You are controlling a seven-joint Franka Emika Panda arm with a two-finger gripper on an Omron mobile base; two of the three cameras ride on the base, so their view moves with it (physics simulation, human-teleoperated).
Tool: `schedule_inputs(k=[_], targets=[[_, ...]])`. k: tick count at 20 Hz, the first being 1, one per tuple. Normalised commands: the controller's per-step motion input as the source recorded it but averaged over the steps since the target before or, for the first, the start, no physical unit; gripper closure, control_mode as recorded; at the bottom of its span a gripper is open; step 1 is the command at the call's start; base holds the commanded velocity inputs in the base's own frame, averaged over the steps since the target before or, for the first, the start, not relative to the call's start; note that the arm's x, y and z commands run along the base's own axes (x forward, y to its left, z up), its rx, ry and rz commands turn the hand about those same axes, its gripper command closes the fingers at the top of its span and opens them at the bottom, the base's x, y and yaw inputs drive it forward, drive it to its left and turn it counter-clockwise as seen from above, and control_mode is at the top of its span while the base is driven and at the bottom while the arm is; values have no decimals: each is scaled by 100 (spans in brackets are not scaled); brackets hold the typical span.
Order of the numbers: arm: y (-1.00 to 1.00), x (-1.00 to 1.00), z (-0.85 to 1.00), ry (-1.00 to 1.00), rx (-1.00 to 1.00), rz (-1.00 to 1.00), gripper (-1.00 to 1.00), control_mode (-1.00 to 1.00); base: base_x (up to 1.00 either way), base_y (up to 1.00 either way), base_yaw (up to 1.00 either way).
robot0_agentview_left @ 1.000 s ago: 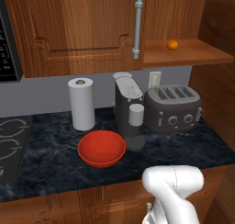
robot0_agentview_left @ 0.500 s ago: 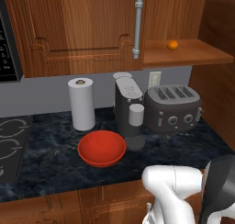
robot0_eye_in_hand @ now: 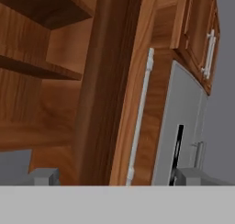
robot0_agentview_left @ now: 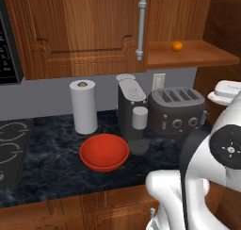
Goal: Open the cabinet. Pick the apple and tangerine from the cabinet and place them into the bowl. Then close the cabinet.
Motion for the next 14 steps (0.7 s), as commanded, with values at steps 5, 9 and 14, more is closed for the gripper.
schedule_inputs(k=[5,9,14], targets=[[-17,53,-19,-2,0,-13,-100,-100,0,0,0],[-61,13,-5,-5,1,-9,-100,-100,0,0,0],[-81,0,0,-5,5,-5,-100,-100,0,0,0]])
